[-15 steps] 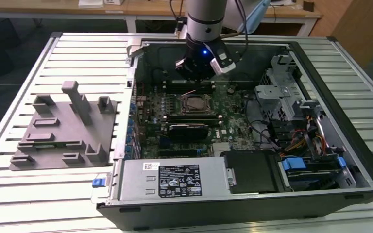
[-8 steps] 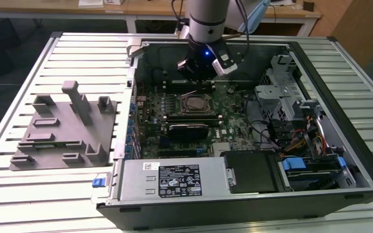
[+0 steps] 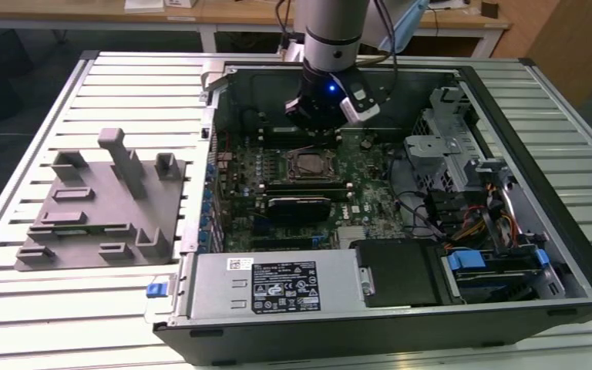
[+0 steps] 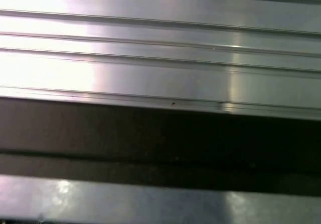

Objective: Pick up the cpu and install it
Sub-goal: 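Install the first cpu locking lever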

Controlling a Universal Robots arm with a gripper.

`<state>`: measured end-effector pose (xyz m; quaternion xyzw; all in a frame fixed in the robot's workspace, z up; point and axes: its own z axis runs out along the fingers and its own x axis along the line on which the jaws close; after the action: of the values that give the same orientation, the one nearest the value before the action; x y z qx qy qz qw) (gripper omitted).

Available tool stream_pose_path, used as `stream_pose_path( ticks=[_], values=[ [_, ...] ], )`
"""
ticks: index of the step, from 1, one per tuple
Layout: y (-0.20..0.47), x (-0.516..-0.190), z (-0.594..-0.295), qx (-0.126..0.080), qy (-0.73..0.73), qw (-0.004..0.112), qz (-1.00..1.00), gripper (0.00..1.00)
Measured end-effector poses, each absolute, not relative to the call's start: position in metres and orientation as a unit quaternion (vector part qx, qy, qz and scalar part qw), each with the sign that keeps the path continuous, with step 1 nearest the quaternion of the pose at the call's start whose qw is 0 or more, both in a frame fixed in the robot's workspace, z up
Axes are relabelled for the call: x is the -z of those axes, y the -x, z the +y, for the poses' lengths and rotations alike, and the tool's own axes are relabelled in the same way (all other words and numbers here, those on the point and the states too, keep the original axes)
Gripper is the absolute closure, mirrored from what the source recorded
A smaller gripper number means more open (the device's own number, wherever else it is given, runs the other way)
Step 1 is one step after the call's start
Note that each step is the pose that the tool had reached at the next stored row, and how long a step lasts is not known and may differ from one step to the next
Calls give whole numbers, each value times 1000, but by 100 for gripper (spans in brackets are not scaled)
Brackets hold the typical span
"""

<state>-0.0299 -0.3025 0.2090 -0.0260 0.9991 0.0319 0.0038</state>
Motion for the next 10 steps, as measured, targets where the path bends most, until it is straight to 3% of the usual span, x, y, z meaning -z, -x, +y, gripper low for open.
stream_pose_path(
  ticks=[10],
  values=[
    [30,-206,-303,-32,26,4,999,89]
  ],
)
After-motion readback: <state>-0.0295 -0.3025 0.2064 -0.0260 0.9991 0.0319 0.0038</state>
